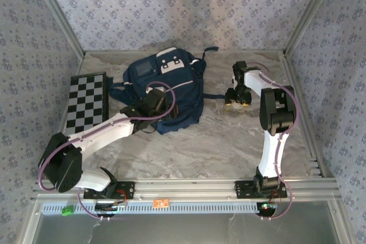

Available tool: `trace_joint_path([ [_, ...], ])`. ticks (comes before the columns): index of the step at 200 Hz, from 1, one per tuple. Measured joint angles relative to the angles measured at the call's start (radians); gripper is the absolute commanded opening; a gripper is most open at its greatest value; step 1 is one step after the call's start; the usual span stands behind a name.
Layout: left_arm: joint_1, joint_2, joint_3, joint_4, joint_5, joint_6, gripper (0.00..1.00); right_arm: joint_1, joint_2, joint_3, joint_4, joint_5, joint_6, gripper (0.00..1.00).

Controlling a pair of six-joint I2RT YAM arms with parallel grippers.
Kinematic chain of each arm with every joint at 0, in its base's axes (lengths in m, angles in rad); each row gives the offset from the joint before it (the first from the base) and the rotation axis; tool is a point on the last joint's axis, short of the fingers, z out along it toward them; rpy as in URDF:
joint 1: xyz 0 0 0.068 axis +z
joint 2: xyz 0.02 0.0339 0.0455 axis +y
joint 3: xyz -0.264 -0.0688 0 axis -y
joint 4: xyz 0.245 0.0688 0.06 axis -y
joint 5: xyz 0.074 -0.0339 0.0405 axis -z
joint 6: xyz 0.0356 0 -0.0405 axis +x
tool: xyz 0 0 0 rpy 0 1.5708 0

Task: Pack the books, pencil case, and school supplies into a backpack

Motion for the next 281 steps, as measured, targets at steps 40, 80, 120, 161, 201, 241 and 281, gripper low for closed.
trace_joint_path([
  [40,0.000,0.013,0.015,-0.015,-0.001,0.006,0.66,0.001,-0.026,-0.058,0.055,-0.016,0.021,0.50],
  [80,0.000,0.012,0.016,-0.015,-0.001,0.007,0.67,0.010,-0.131,-0.205,0.099,-0.042,0.064,0.46],
  [120,0.000,0.000,0.008,-0.015,-0.002,0.008,0.67,0.042,-0.237,-0.333,0.122,-0.063,0.130,0.54],
  [161,0.000,-0.022,0.005,-0.018,-0.003,0.017,0.68,0.043,-0.256,-0.326,0.124,-0.045,0.156,0.63],
  [201,0.000,-0.029,0.004,-0.019,-0.005,0.019,0.68,0.039,-0.236,-0.229,0.121,-0.038,0.149,0.67],
  [241,0.000,-0.029,0.004,-0.019,-0.014,0.019,0.69,0.050,-0.175,-0.219,0.124,-0.025,0.144,0.69],
  [281,0.006,-0.029,0.004,-0.031,-0.020,0.027,0.69,0.051,-0.149,-0.224,0.122,-0.015,0.136,0.65],
])
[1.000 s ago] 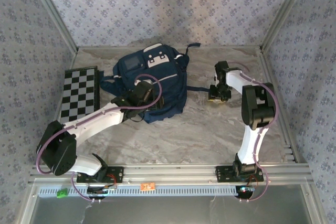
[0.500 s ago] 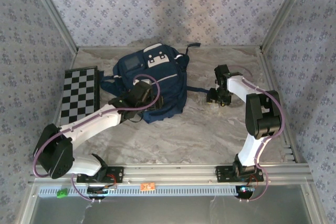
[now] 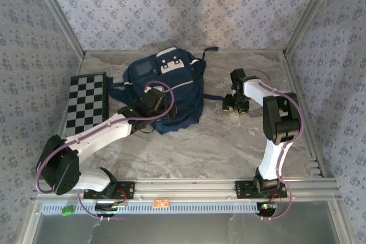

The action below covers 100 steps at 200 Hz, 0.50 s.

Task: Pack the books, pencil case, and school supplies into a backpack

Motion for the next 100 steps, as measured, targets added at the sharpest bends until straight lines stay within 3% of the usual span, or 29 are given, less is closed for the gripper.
trace_joint_path([
  [100,0.019,-0.014,0.000,-0.020,0.000,0.007,0.70,0.003,0.002,-0.009,0.016,-0.001,-0.031,0.48],
])
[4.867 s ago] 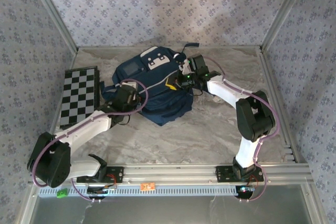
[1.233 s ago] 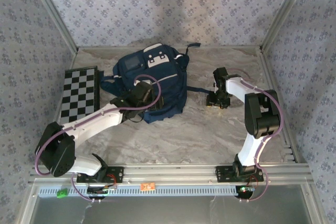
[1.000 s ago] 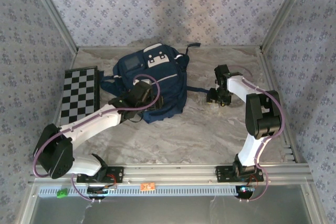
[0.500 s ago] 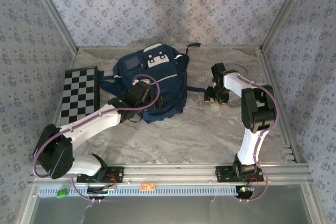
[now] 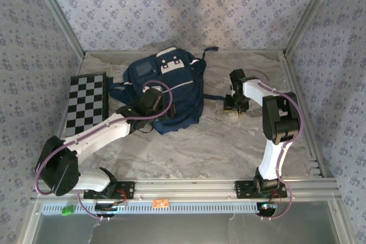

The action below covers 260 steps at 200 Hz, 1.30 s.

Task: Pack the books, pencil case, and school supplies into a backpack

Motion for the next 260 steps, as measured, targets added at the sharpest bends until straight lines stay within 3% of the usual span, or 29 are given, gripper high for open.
trace_joint_path([
  [75,0.025,-0.018,0.000,-0.020,-0.036,0.074,0.74,-0.007,-0.077,-0.093,0.009,-0.031,0.000,0.47],
  [103,0.030,0.000,0.031,-0.032,-0.089,0.211,0.78,-0.013,-0.146,-0.145,-0.016,-0.048,0.000,0.47],
  [168,0.008,0.235,0.209,0.008,-0.129,0.610,0.82,-0.047,-0.382,-0.219,-0.092,-0.052,0.002,0.48],
  [214,0.011,0.356,0.308,0.002,-0.184,0.751,0.66,-0.040,-0.473,-0.220,-0.134,-0.069,0.002,0.48],
  [239,0.026,0.360,0.336,-0.014,-0.158,0.770,0.56,-0.012,-0.488,-0.220,-0.153,-0.086,0.006,0.48],
  [260,0.044,0.357,0.341,-0.021,-0.132,0.779,0.54,0.016,-0.488,-0.220,-0.166,-0.101,0.009,0.48],
])
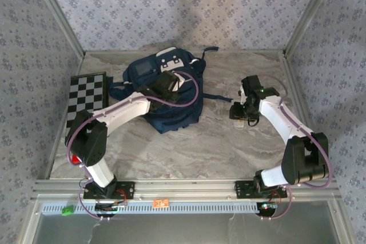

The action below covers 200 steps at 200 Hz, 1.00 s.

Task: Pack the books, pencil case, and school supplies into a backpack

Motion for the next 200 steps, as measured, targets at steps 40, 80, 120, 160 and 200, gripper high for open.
trace_joint_path([
  [40,0.053,-0.013,0.016,-0.028,0.028,-0.006,0.41,0.052,0.000,0.003,-0.005,-0.029,0.008,0.48],
  [80,0.072,-0.027,0.019,-0.035,0.053,-0.036,0.01,0.110,0.000,0.031,-0.005,-0.065,0.039,0.49],
  [120,0.071,-0.027,0.101,-0.093,0.116,-0.179,0.00,0.135,0.000,0.087,0.005,-0.119,0.082,0.49],
  [160,-0.003,-0.008,0.178,-0.130,0.179,-0.385,0.00,0.150,0.028,0.200,0.010,-0.179,0.114,0.50],
  [200,-0.063,0.076,0.285,-0.156,0.252,-0.575,0.00,0.156,0.089,0.301,0.029,-0.218,0.131,0.50],
])
